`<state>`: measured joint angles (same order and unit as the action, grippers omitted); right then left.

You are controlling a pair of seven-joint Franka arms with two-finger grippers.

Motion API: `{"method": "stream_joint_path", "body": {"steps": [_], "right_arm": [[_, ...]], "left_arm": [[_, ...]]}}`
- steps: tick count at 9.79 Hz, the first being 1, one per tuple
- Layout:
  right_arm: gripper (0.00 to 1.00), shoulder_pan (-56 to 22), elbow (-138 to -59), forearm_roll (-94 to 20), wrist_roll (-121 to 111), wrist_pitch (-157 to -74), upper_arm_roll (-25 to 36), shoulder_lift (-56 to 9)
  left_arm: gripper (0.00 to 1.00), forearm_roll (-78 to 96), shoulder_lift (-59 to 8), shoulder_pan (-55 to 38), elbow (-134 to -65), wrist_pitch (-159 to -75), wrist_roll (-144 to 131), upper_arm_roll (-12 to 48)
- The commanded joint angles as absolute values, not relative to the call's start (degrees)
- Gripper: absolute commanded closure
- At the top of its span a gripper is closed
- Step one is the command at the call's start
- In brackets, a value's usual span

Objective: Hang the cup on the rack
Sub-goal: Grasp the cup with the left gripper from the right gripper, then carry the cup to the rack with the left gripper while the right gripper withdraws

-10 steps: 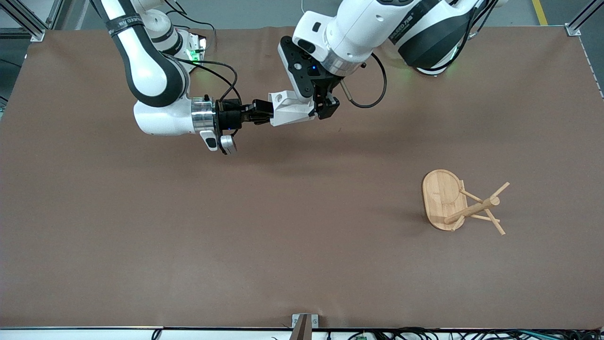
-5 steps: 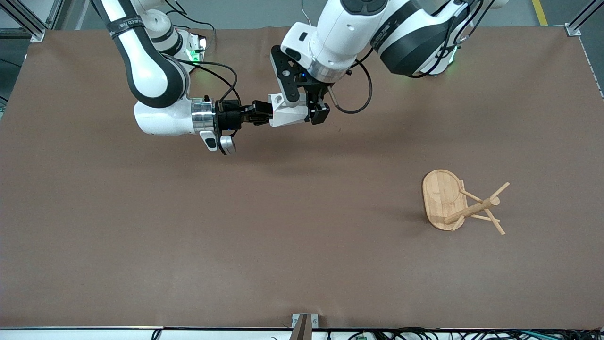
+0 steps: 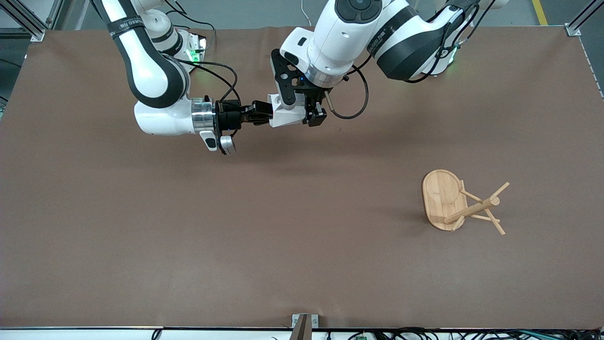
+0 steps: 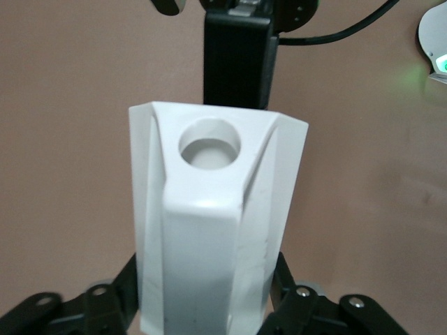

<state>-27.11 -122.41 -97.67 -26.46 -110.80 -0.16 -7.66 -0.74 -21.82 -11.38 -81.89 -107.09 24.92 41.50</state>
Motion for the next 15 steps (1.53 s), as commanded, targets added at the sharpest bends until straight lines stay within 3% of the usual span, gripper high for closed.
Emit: {"method": "stream_joint_path", "body": {"steps": [1, 2, 6, 7, 13, 15], "right_arm": [[0.18, -27.6, -123.5, -99.7, -27.2, -111.1, 0.1, -5.7], [0.0, -27.6, -123.8, -99.7, -27.2, -111.2, 0.2, -5.7], [0.0, -26.4, -124.0, -98.6, -26.7, -111.5, 0.9, -4.3], [0.0, -23.0, -123.8, -93.6, -26.1, -111.4, 0.9, -3.9], [0.0, -5.8, -112.8, -35.7, -5.0, -110.8, 1.3, -0.1], [0.0, -1.0, -110.4, -21.2, -2.6, -112.5, 1.4, -0.3]], "left_arm": [[0.85, -1.8, -23.5, -11.7, -82.6, -107.1, 24.7, 41.7], [0.9, -1.8, -23.5, -11.3, -82.5, -107.1, 24.5, 41.6], [0.94, -2.7, -22.6, -10.4, -82.5, -106.7, 22.7, 40.4], [0.94, -3.0, -22.0, -10.4, -82.4, -105.7, 21.7, 39.0], [0.95, -8.3, -20.0, -5.1, -82.2, -101.1, 0.3, 36.6], [0.95, -8.7, -17.5, -2.4, -82.1, -101.1, -11.0, 36.6]]}}
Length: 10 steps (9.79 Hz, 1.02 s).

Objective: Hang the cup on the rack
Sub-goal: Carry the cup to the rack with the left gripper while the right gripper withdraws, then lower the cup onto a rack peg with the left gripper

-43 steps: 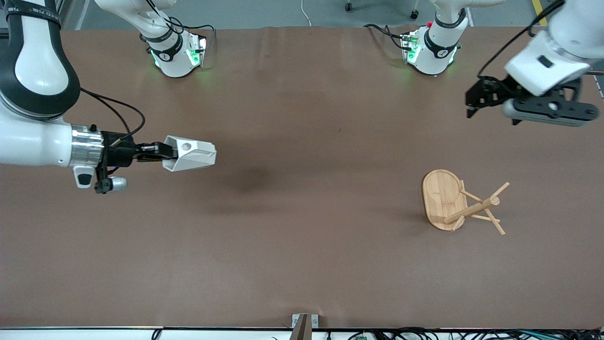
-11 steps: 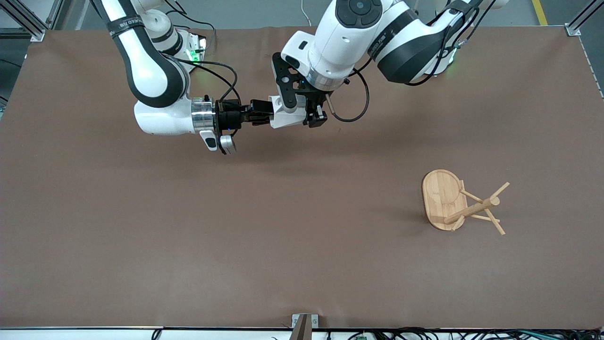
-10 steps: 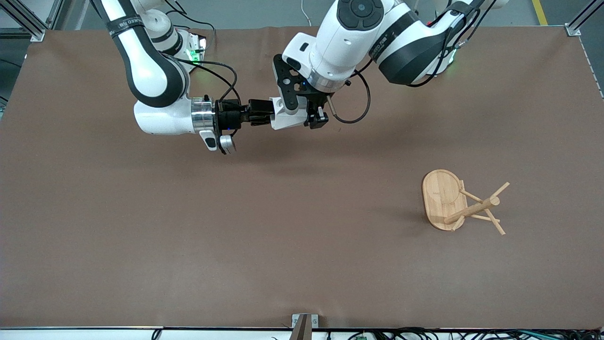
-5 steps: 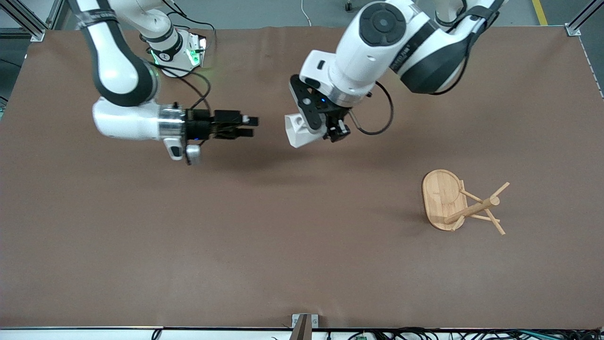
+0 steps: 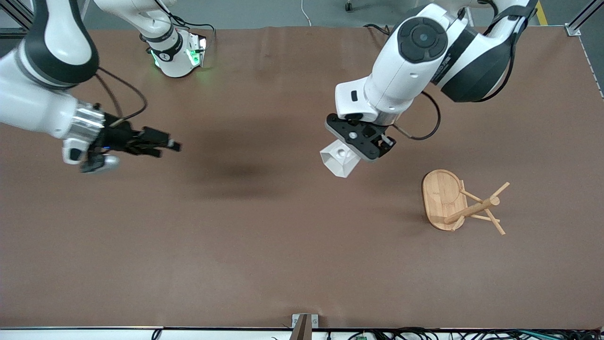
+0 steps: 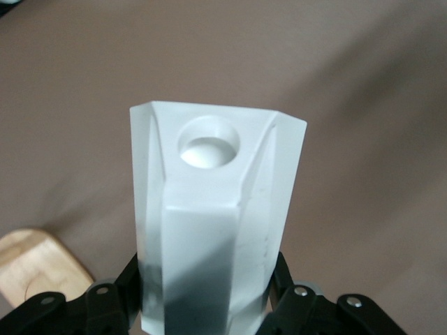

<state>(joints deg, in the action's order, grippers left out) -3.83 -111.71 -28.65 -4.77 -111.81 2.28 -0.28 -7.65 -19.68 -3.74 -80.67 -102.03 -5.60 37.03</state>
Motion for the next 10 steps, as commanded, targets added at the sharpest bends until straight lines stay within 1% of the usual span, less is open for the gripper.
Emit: {"method": "stream_joint_path", "body": {"steps": [1, 2, 3, 4, 5, 6, 7, 8, 9, 10], "right_arm": [[0.0, 0.4, -109.4, -11.8, -2.5, -114.3, 1.3, -0.3], [0.0, 1.3, -107.2, -4.7, -2.5, -113.6, 1.3, -0.3], [0.0, 2.0, -103.6, -1.1, -2.5, -110.3, 1.4, -0.1], [0.0, 2.4, -97.7, 1.6, -2.4, -104.0, 1.3, -0.3], [0.0, 3.4, -93.5, 2.1, 0.2, -98.7, 1.3, -0.3], [0.0, 3.9, -89.6, 2.1, 2.6, -95.7, 1.5, -0.2], [0.0, 3.5, -85.1, 1.6, 2.7, -91.2, 3.5, -0.3], [0.0, 2.1, -83.2, 1.2, 2.9, -87.9, 5.7, -0.4], [0.0, 1.8, -83.1, 1.1, 3.1, -85.6, 5.8, -0.4], [0.0, 1.8, -83.1, 1.1, 3.2, -83.2, 5.6, -0.4]], "left_arm": [[0.95, -8.5, -16.7, 0.2, -82.1, -100.9, -12.3, 36.7], [0.95, -8.6, -15.7, 2.2, -82.3, -99.9, -12.3, 36.7], [0.95, -8.2, -15.5, 4.5, -82.2, -97.8, -12.0, 36.7], [0.95, -7.7, -14.9, 8.1, -82.2, -96.8, -11.1, 37.1], [0.95, -7.0, -14.8, 10.1, -82.4, -95.0, -10.6, 37.2], [0.95, -5.8, -14.5, 10.9, -82.9, -93.0, -9.1, 36.7], [0.95, -4.9, -13.4, 10.9, -85.7, -92.5, -7.3, 35.8], [0.95, -3.5, -12.4, 10.3, -88.3, -92.5, -6.3, 32.4], [0.95, -3.3, -10.7, 9.2, -92.0, -93.8, -2.0, 29.6], [0.95, -1.9, -8.6, 8.0, -96.3, -97.3, 1.2, 26.1]]}}
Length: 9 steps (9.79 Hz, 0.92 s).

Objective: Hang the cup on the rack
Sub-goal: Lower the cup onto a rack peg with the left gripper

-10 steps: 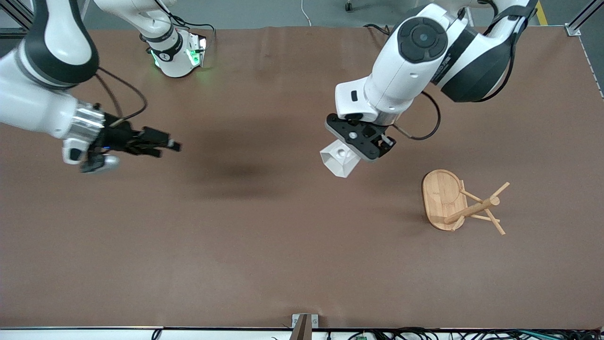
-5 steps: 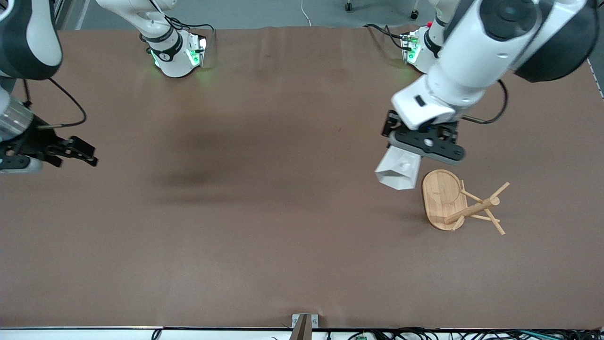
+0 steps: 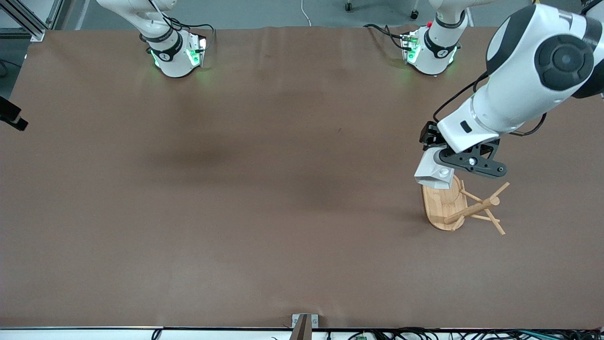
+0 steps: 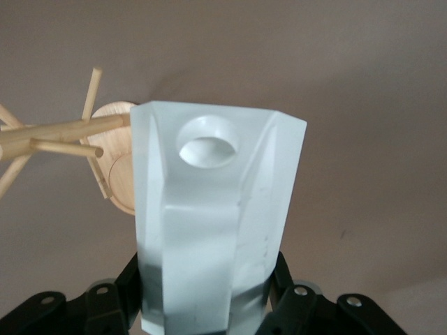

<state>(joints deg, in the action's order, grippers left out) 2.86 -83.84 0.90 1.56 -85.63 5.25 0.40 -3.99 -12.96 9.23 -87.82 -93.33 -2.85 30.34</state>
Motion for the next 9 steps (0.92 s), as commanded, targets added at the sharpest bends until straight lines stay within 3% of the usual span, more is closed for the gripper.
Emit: {"method": "stream_joint_path", "body": {"steps": [1, 3, 7, 9], "right_arm": [[0.0, 2.1, -83.0, 1.8, 2.5, -83.1, 5.6, -0.4], [0.0, 2.5, -83.2, 1.0, 2.2, -83.5, 5.6, -0.4], [0.0, 2.4, -83.1, 0.9, 2.3, -84.6, 5.3, -0.4], [0.0, 2.5, -83.1, 0.9, 2.3, -84.8, 5.3, -0.4]], "left_arm": [[0.95, 0.4, -6.7, 6.6, -101.6, -102.0, 2.6, 22.4], [0.95, 2.3, -5.2, 5.0, -108.4, -109.0, 6.2, 19.3], [0.95, 11.8, -6.7, 1.0, -112.2, -113.8, 17.3, 11.4], [0.95, 13.2, -7.8, 0.6, -112.3, -114.8, 18.0, 10.4]]}}
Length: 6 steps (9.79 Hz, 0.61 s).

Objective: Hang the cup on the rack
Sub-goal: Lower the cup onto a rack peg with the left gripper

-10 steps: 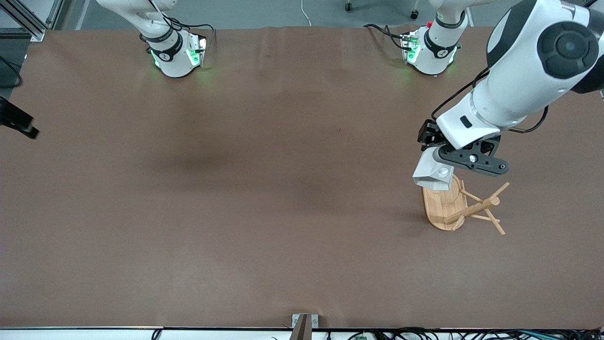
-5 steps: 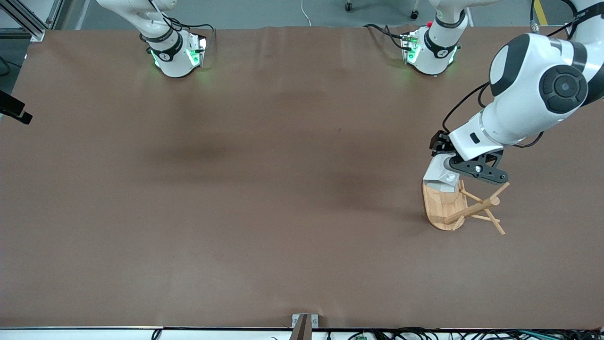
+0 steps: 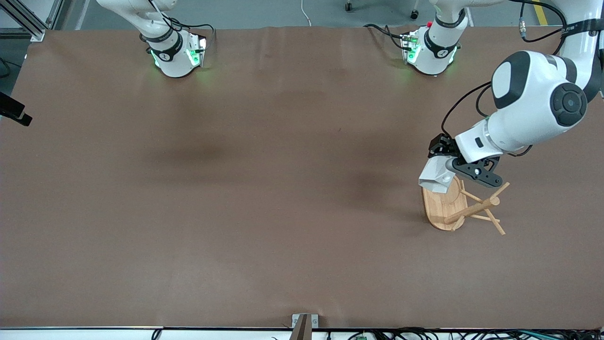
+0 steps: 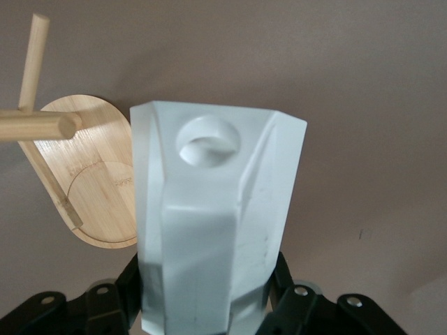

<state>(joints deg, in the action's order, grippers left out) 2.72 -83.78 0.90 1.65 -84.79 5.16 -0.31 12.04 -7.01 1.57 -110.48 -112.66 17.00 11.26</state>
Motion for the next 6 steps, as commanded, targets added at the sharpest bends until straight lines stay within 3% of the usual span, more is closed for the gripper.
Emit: {"method": "stream_joint_path", "body": {"steps": [1, 6], "right_arm": [[0.0, 2.5, -83.1, 0.9, 2.3, -84.8, 5.3, -0.4], [0.0, 2.5, -83.1, 0.9, 2.3, -84.7, 5.3, -0.4]], "left_arm": [[0.95, 13.2, -8.6, 0.5, -112.3, -115.6, 18.2, 10.4], [0.96, 12.8, -11.6, 0.7, -110.0, -116.9, 19.4, 10.4]]}}
